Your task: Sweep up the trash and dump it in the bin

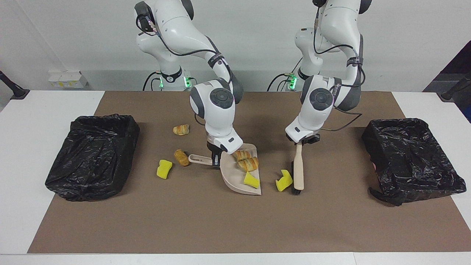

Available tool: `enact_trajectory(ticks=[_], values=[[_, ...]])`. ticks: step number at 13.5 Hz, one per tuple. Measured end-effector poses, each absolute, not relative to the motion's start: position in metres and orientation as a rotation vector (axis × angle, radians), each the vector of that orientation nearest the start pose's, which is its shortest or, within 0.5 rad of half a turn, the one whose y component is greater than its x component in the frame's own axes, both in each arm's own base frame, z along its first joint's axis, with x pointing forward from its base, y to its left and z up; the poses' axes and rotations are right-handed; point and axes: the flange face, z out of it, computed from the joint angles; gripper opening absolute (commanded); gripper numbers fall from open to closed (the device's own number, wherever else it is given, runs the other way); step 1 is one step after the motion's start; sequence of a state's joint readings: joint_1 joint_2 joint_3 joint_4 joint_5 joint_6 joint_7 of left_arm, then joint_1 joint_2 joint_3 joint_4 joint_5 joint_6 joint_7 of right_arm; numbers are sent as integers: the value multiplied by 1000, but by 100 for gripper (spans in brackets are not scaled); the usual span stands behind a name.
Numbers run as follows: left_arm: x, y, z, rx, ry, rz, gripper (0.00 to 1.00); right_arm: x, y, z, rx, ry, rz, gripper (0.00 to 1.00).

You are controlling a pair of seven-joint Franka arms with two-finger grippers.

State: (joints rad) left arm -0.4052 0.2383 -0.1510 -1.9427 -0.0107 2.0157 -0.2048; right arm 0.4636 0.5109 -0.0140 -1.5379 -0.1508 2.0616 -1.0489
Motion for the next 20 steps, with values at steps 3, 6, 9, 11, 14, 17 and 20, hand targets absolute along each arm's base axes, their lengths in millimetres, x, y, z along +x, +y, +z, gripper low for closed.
enact_trajectory(ticks=[3, 6, 9, 11, 14, 17, 20], values=[[481, -333, 354, -3078, 557, 269, 0, 630, 293, 358, -2323, -2313, 51, 0], [466, -337, 368, -3052, 577, 330, 0, 631, 291, 357, -2322, -2314, 50, 0], [456, -326, 402, -3052, 546, 365, 0, 632, 290, 358, -2308, -2329, 44, 0], [454, -323, 416, -3069, 461, 340, 0, 633, 288, 358, -2304, -2334, 41, 0], [439, -331, 438, -3081, 205, 318, 0, 634, 287, 358, -2303, -2336, 37, 0], [381, -367, 481, -3079, 43, 241, 0, 636, 282, 359, -2313, -2327, 36, 0], [313, -393, 470, -3068, 72, 217, 0, 646, 262, 367, -2354, -2294, 13, 0]])
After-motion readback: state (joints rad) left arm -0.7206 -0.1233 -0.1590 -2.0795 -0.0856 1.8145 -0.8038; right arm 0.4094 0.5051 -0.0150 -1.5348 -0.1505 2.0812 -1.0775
